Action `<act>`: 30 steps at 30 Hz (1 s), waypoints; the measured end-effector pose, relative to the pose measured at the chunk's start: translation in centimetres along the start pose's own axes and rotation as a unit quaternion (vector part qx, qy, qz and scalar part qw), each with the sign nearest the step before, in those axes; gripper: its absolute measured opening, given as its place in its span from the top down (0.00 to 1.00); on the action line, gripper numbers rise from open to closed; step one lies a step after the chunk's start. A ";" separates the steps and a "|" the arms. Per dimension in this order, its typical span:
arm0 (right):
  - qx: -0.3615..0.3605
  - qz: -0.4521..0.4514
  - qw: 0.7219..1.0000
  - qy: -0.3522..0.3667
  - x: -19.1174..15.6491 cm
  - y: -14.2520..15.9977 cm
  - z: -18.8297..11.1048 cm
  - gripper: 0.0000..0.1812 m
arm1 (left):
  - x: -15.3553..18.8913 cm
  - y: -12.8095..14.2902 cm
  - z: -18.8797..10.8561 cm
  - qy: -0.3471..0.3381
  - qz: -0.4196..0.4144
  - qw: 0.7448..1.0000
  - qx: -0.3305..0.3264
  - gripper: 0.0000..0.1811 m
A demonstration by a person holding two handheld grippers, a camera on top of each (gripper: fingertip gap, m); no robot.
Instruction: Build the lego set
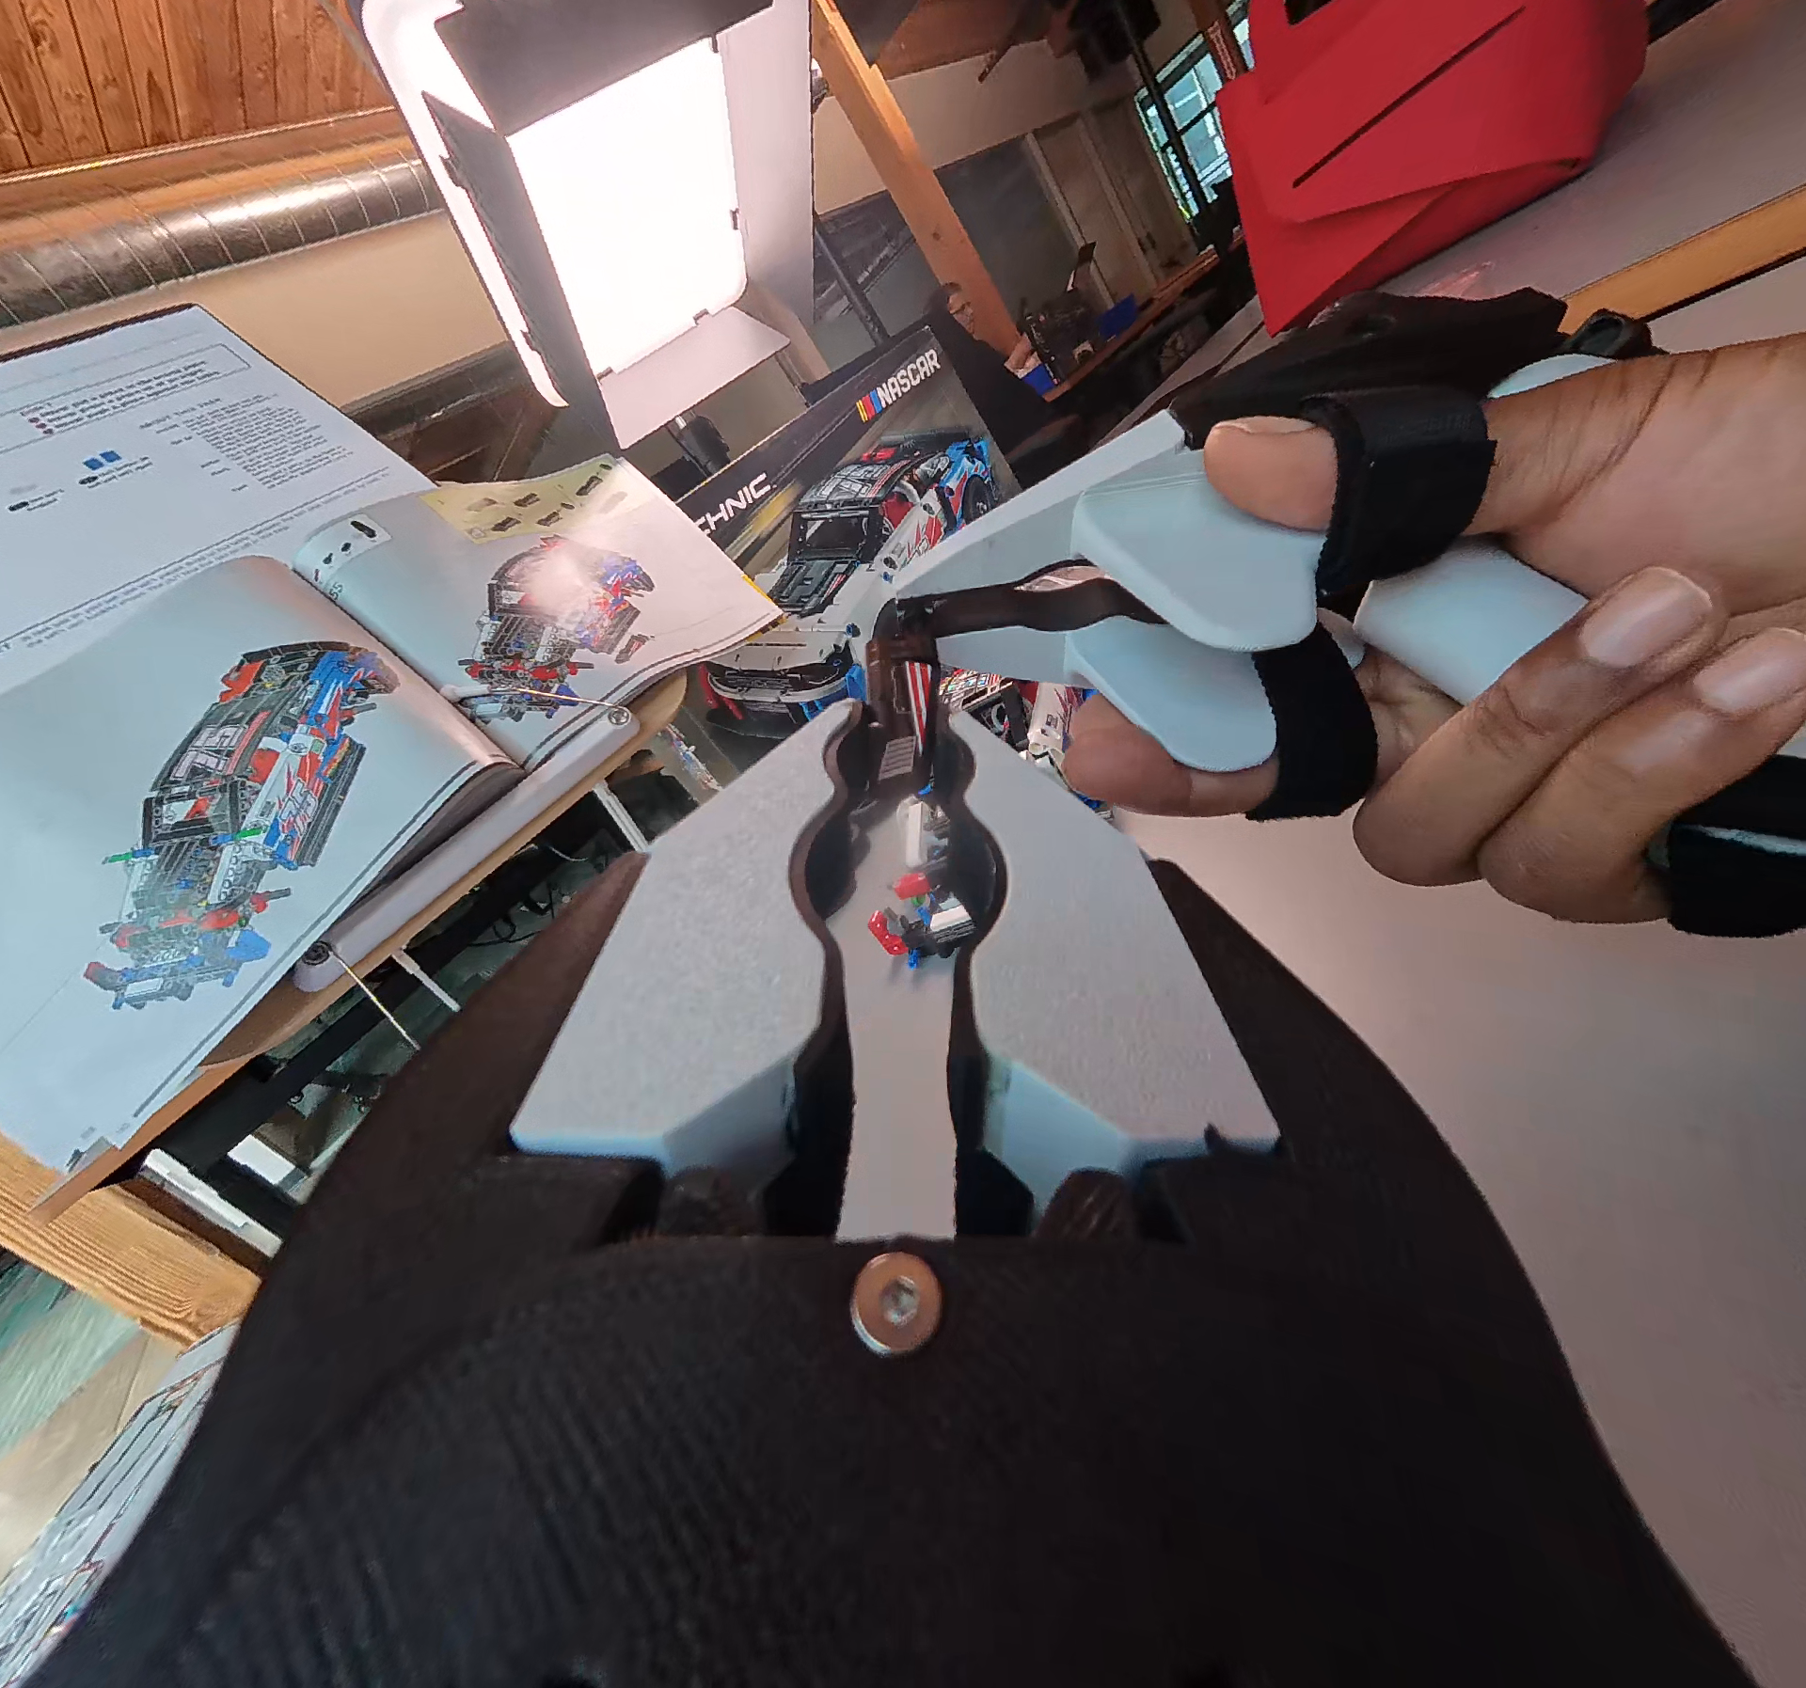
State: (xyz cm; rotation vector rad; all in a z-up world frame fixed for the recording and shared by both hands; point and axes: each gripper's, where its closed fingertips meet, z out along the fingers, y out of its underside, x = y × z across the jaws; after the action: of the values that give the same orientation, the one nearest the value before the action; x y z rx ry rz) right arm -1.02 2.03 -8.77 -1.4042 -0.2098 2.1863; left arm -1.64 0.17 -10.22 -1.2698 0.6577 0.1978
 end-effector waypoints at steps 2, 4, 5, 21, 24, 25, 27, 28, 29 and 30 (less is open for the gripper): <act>-0.007 0.005 1.000 0.002 0.1 0.2 0.0 0.97 | 0.0 0.1 -0.1 0.006 -0.014 1.000 0.002 0.94; -0.012 0.014 1.000 0.003 0.1 0.3 0.0 0.97 | -0.1 0.1 -0.2 0.008 -0.025 1.000 0.005 0.94; -0.013 0.013 1.000 0.005 0.2 0.3 0.0 0.97 | -0.1 0.2 -0.2 0.008 -0.026 1.000 0.005 0.94; -0.108 -0.014 0.994 0.014 1.4 1.2 -0.5 0.97 | 0.5 1.3 -0.3 0.069 -0.063 0.995 -0.018 0.94; -0.101 -0.060 0.993 0.032 1.5 1.1 -0.5 0.96 | 0.6 1.5 -0.2 0.067 -0.076 0.994 -0.028 0.94; -0.101 -0.083 0.991 0.040 1.5 1.1 -0.5 0.97 | 0.6 1.6 -0.2 0.067 -0.082 0.994 -0.032 0.94; -0.103 -0.121 0.986 0.051 1.5 1.0 -0.5 0.97 | 0.7 1.7 -0.2 0.066 -0.087 0.994 -0.033 0.94; -0.105 -0.122 0.986 0.052 1.5 1.1 -0.5 0.97 | 0.6 1.6 -0.2 0.066 -0.088 0.993 -0.033 0.94; -0.108 -0.121 0.985 0.054 1.6 1.1 -0.5 0.97 | 0.7 1.7 -0.2 0.068 -0.090 0.993 -0.034 0.94; -0.110 -0.119 0.985 0.056 1.8 1.1 -0.6 0.97 | 0.7 1.8 -0.1 0.069 -0.092 0.993 -0.036 0.94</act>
State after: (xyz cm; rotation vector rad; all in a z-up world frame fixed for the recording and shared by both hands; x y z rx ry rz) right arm -1.48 1.89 -10.91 -1.5285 -0.5623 1.9294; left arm -2.02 0.45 -12.14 -1.4146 0.6514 -0.0187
